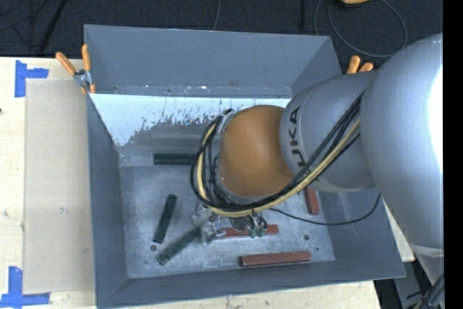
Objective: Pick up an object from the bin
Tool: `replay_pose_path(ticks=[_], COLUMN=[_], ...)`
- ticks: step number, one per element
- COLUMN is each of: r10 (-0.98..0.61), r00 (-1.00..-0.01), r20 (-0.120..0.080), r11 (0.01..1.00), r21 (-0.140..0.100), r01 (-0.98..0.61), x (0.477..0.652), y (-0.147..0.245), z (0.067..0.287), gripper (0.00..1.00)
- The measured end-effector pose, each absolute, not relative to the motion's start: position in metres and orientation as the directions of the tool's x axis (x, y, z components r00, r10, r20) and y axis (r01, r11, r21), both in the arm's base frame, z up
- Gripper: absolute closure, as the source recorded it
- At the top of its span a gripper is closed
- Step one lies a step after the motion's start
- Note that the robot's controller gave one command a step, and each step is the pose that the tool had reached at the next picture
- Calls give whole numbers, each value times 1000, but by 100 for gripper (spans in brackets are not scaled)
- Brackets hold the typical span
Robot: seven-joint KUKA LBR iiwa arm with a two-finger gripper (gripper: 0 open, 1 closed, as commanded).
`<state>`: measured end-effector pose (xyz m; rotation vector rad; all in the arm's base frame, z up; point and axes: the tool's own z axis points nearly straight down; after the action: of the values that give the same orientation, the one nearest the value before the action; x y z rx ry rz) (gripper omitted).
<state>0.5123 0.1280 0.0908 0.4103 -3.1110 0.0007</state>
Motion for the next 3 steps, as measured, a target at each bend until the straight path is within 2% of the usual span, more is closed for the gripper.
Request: replay_pose_path(ticks=[1, 2, 3], r10=[-259, -259, -259], r00=[-966, -966, -966], r20=[4, -4, 0], r11=[966, 966, 966], r21=[0, 0, 0], r01=[-259, -259, -259], x=[513, 514, 513], y=[128, 129, 129], z=[111, 122, 128], gripper=[100, 100, 100])
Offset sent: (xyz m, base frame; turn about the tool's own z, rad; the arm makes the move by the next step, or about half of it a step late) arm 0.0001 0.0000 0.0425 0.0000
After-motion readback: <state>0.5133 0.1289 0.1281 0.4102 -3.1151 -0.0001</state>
